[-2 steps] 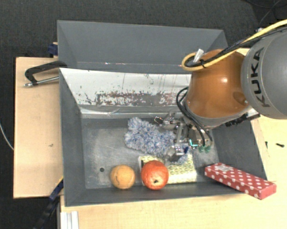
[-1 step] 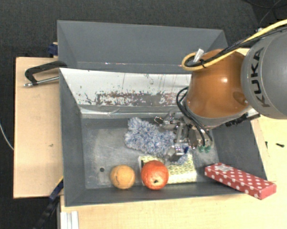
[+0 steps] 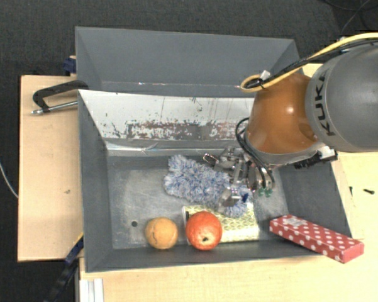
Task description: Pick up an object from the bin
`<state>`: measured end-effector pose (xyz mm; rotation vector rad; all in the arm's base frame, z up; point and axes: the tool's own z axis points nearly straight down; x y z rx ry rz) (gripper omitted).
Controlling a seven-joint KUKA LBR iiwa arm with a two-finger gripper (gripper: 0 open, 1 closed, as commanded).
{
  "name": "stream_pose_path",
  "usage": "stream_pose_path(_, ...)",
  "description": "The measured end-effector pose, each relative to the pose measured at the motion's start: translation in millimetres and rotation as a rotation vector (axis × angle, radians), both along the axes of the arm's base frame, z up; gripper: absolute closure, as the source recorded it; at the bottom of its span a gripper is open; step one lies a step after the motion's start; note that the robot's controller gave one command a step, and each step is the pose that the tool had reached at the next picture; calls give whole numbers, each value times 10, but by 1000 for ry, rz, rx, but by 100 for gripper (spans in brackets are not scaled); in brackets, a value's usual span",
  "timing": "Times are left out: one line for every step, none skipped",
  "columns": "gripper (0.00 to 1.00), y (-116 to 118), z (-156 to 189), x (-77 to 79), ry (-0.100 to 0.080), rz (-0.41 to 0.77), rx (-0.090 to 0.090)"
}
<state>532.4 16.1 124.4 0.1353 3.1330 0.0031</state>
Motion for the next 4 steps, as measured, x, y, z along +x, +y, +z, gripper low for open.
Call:
stream_pose_path(0, -289, -506, 143, 6, -107, 4)
stream_pose_path(0, -266, -512, 271, 14, -60, 1)
stream_pose_path(0, -273, -499, 240, 9, -76, 1)
stream_pose_path(100, -253, -478, 262, 18, -59, 1)
